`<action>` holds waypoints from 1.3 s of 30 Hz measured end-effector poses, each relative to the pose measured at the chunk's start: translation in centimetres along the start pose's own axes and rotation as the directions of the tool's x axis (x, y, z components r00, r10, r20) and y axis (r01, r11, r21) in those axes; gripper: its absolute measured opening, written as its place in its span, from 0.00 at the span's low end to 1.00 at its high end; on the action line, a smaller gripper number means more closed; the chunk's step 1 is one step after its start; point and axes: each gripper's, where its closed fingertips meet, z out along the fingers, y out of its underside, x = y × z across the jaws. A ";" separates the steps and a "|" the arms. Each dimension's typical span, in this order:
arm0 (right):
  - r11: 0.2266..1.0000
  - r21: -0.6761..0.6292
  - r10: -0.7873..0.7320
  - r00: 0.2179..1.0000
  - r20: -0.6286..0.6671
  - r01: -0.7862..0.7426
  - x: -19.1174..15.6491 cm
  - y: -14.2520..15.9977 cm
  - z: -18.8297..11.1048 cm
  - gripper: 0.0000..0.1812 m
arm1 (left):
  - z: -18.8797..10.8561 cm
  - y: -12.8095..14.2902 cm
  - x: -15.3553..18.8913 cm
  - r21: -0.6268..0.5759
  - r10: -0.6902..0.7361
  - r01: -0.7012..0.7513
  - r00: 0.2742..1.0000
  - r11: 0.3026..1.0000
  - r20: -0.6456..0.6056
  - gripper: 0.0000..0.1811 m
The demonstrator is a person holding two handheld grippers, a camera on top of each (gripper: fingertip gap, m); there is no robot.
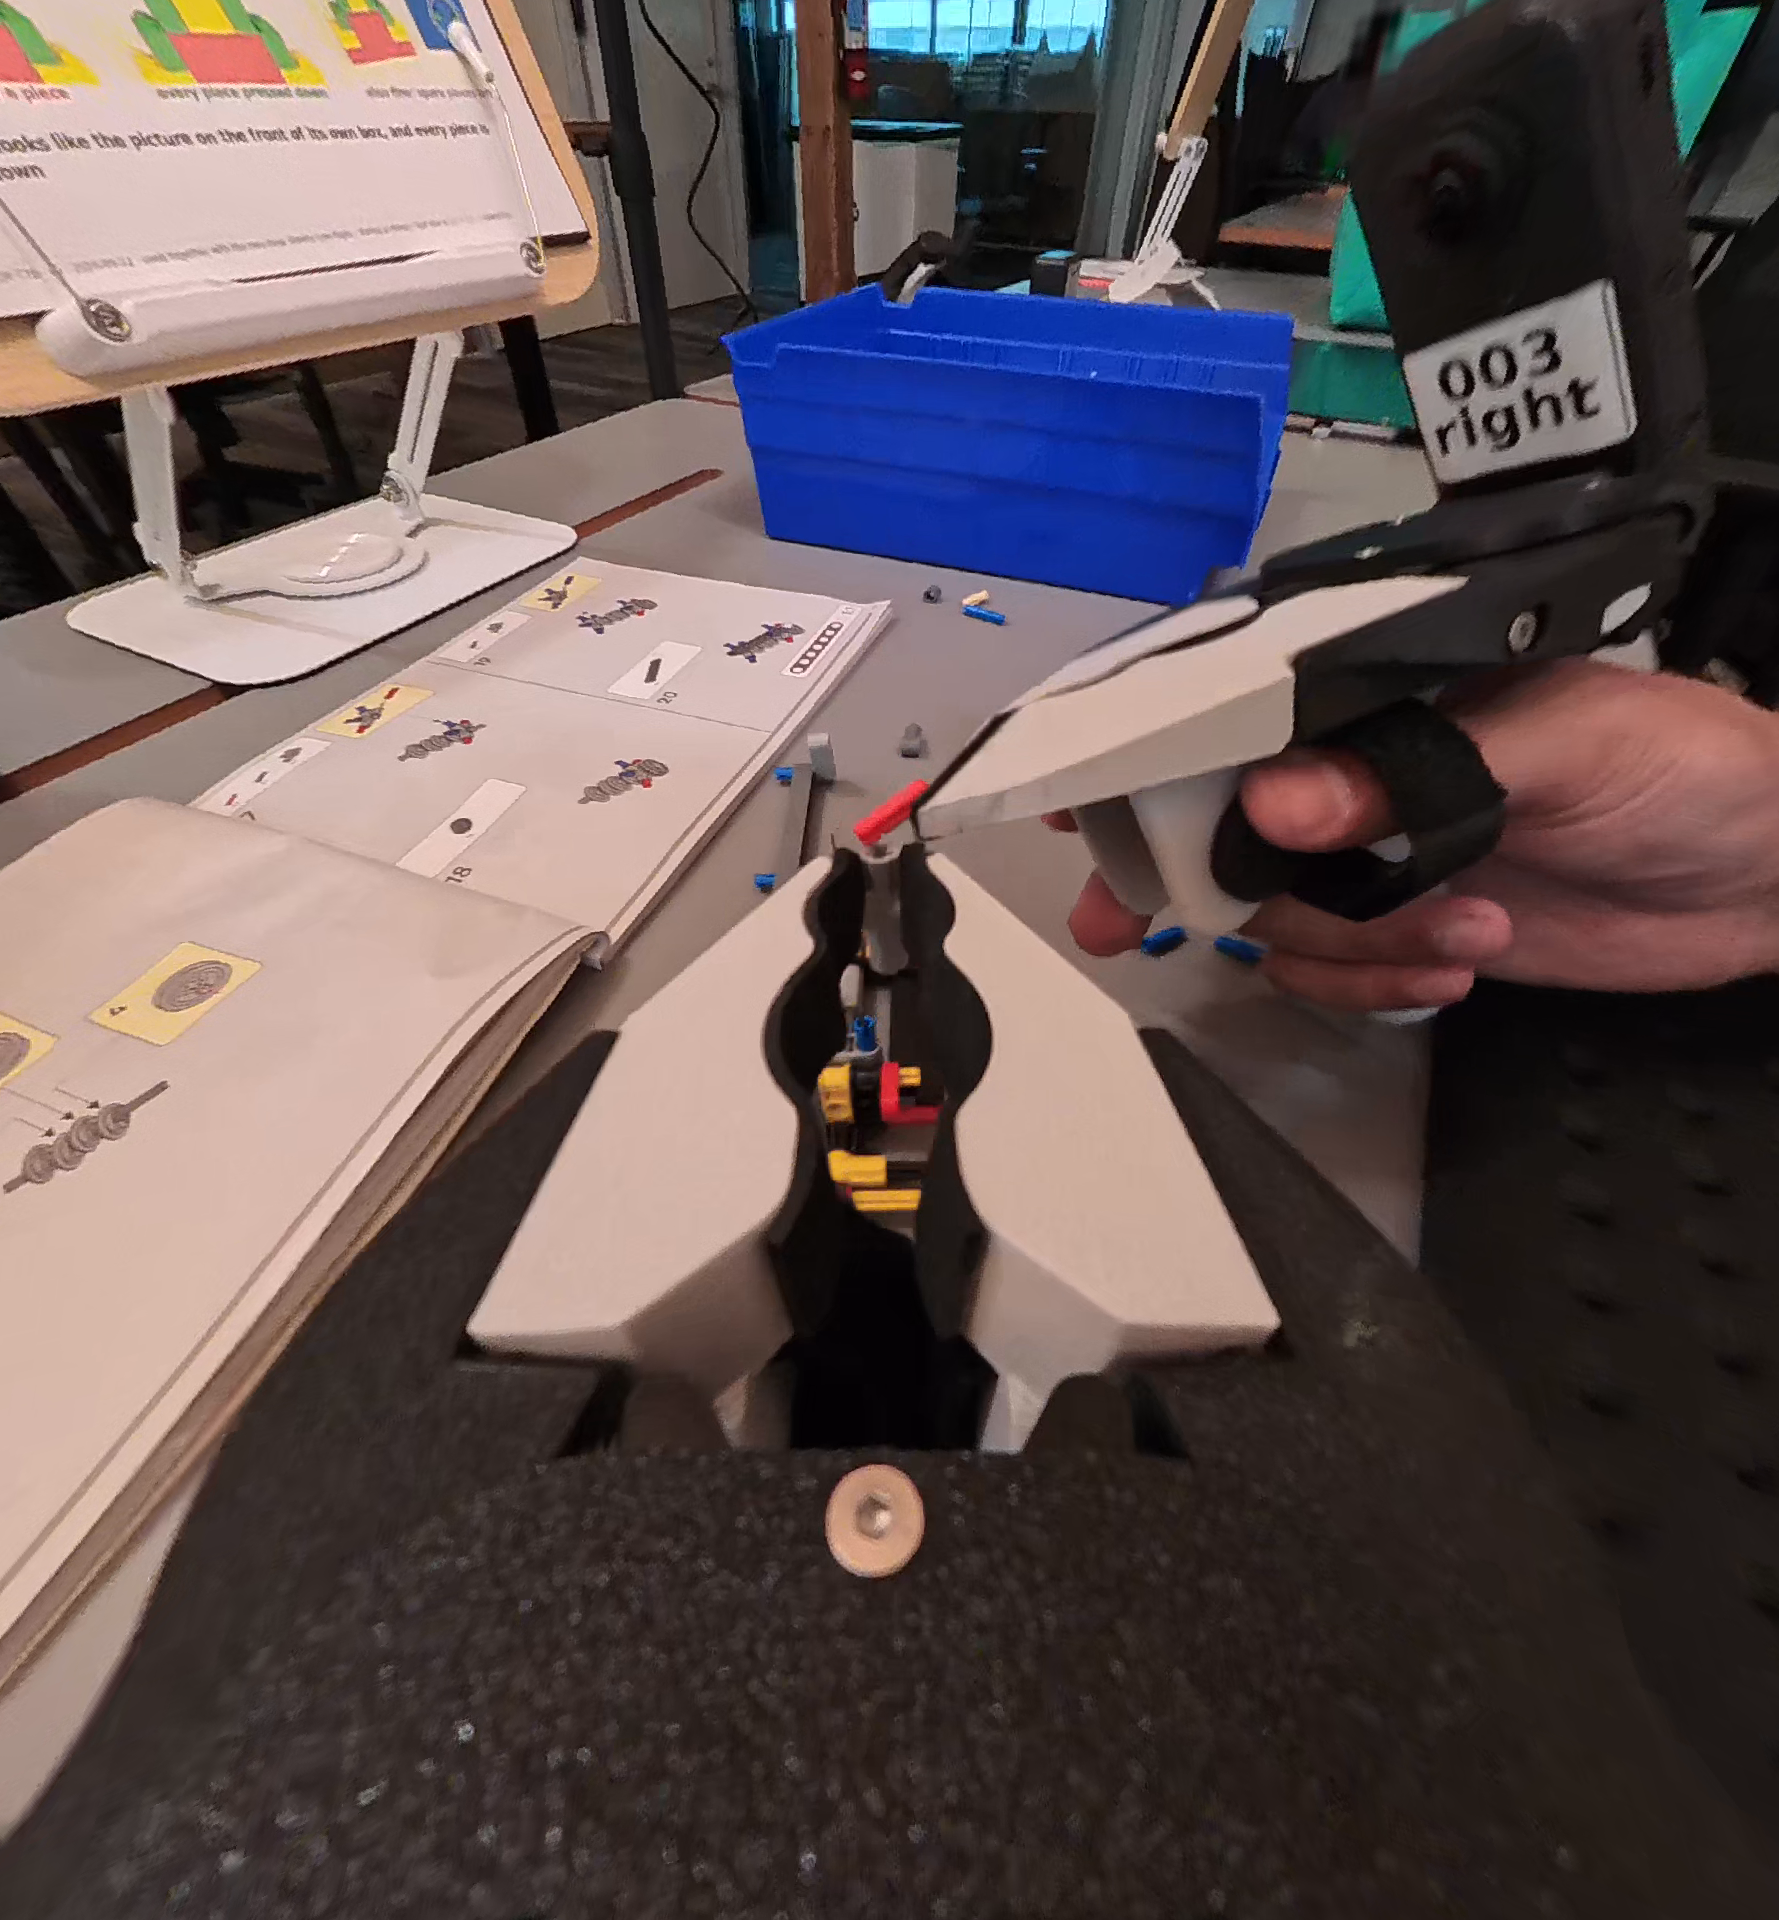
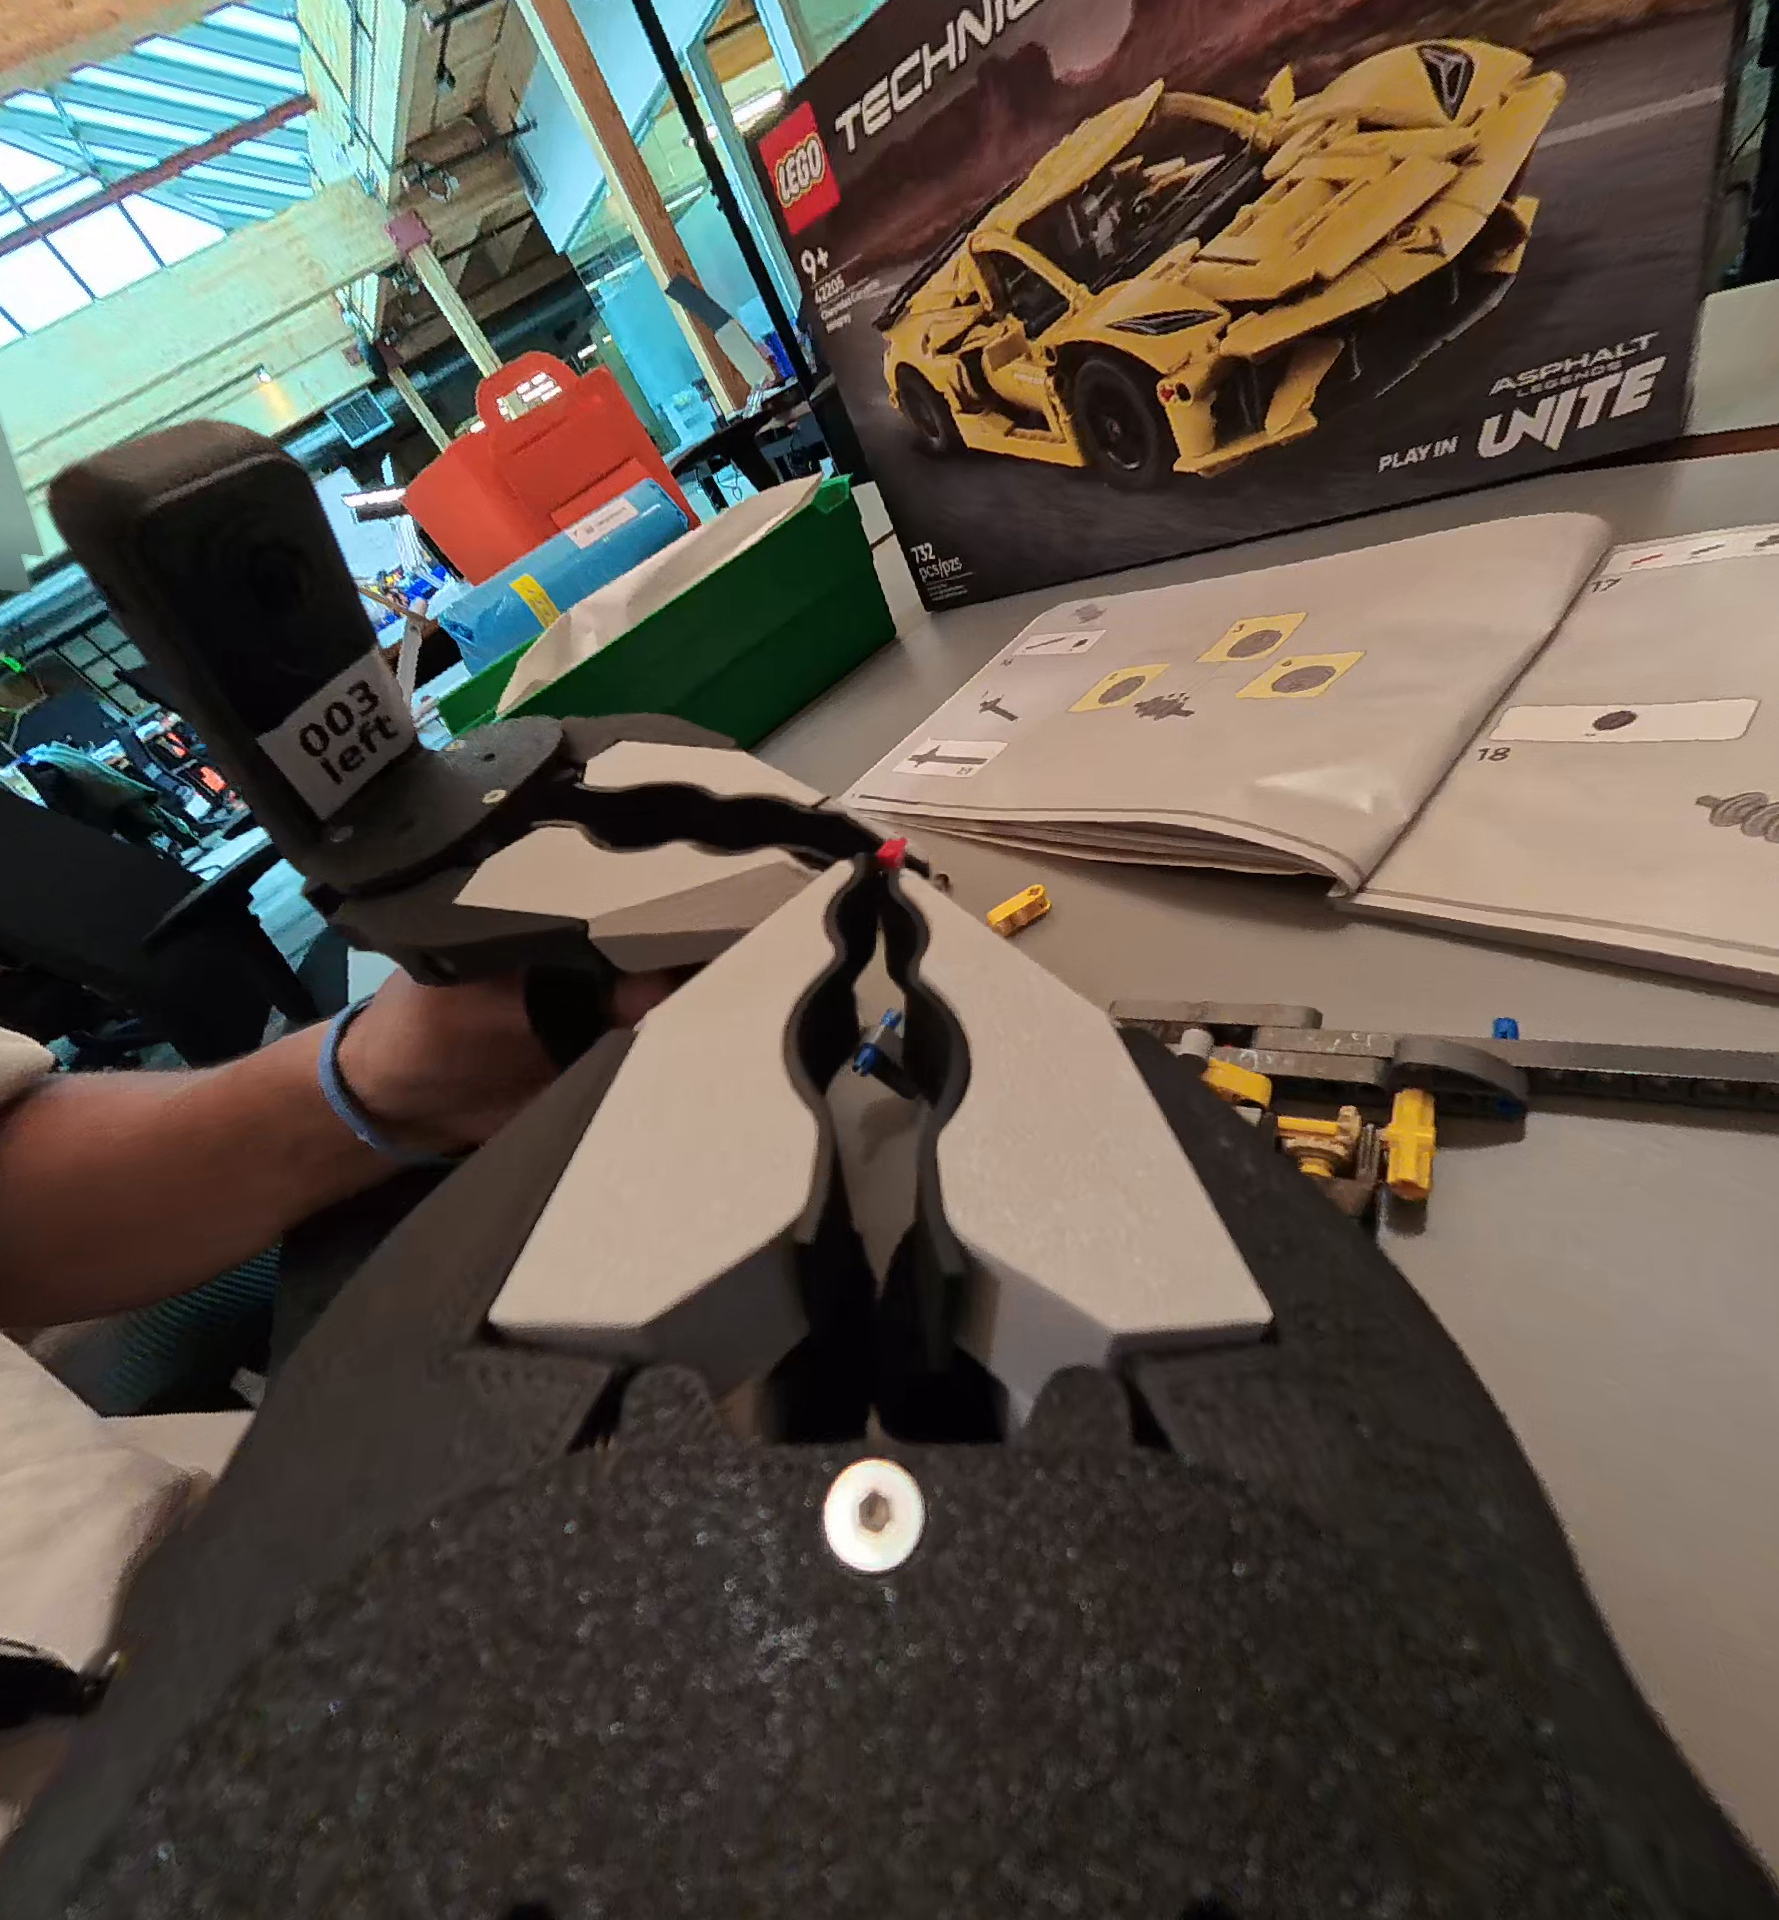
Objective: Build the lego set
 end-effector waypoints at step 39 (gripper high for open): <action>0.685 -0.662 -0.481 0.872 -0.097 0.304 8.8 6.2 -11.9 0.11 | -0.3 2.8 -1.6 -0.231 0.560 -0.520 0.812 0.822 0.166 0.03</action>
